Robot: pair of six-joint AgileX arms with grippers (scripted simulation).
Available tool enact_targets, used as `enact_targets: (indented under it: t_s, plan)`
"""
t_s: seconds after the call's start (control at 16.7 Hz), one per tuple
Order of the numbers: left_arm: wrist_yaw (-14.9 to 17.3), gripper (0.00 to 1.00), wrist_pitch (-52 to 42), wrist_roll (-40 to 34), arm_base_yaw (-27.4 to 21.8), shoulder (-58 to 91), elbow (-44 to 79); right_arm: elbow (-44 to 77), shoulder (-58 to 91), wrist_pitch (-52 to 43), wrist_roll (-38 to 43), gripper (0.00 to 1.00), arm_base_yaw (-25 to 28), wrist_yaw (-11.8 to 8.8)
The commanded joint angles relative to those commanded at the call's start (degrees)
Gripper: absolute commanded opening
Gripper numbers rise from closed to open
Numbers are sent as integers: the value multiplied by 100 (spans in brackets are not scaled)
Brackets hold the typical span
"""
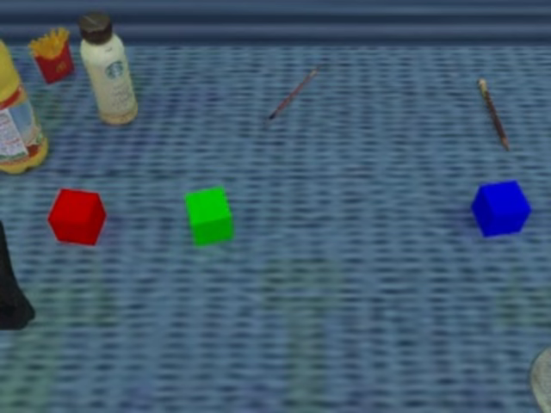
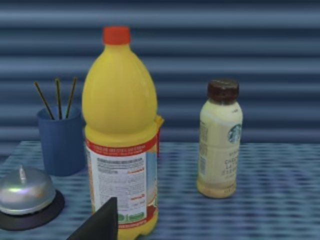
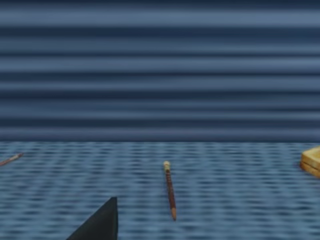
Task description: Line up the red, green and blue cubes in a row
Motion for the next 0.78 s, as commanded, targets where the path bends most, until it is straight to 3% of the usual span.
enact_targets:
  t_s: [0.42,0.78]
  plan:
    - [29,100,-559,50,-59,894,860,0,0,0,0,100,0,0]
    - [21,100,-2103,189,-136,3922,3248,0,0,0,0,100,0,0]
